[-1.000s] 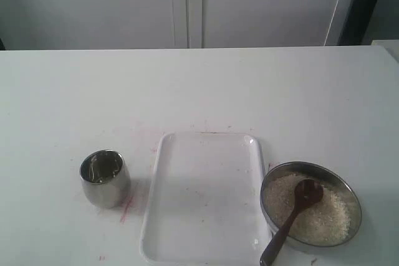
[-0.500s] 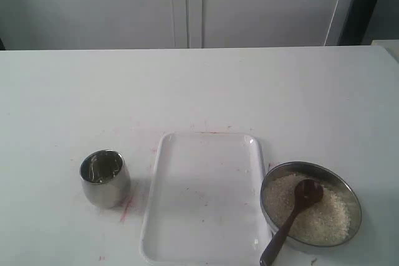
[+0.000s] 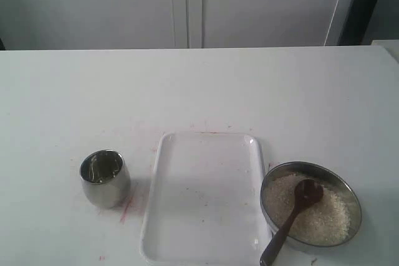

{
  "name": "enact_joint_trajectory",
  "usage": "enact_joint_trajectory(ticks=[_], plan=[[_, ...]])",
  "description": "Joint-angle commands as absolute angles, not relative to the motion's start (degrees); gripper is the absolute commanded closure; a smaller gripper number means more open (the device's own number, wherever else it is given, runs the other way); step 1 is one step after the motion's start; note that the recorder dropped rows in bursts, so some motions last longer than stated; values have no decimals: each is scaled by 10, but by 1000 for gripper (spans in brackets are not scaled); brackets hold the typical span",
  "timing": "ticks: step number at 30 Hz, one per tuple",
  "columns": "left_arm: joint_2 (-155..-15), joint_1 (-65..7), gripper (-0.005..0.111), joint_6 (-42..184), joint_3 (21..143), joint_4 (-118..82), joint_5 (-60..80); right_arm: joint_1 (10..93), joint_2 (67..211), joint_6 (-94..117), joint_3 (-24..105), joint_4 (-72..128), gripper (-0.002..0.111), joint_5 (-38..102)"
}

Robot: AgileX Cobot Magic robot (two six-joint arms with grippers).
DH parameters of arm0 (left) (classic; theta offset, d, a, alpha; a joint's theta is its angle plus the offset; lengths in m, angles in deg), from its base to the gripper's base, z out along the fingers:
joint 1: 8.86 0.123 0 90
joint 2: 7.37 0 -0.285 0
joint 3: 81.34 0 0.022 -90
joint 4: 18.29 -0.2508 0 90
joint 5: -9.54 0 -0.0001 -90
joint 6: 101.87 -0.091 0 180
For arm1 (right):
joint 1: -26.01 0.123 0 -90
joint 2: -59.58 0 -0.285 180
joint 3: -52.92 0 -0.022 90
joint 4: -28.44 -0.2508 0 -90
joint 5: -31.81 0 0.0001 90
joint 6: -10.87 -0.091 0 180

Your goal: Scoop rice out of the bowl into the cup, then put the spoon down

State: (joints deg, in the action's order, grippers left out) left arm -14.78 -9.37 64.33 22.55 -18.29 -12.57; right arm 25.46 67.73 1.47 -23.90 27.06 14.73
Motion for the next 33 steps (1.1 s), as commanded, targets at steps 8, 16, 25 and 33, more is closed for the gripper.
enact_joint_trajectory(ticks=[8,16,25,33], plan=[[-152,-96,92,647,220,-180,-153,252,674,20,-243,271,108,151],[-152,-96,92,647,220,-180,-153,252,674,16,-243,269,108,249],[-152,-96,92,647,220,-180,-153,252,674,-9,-243,250,108,414],[-152,-96,92,647,220,-180,-153,252,674,-202,-243,205,108,444]])
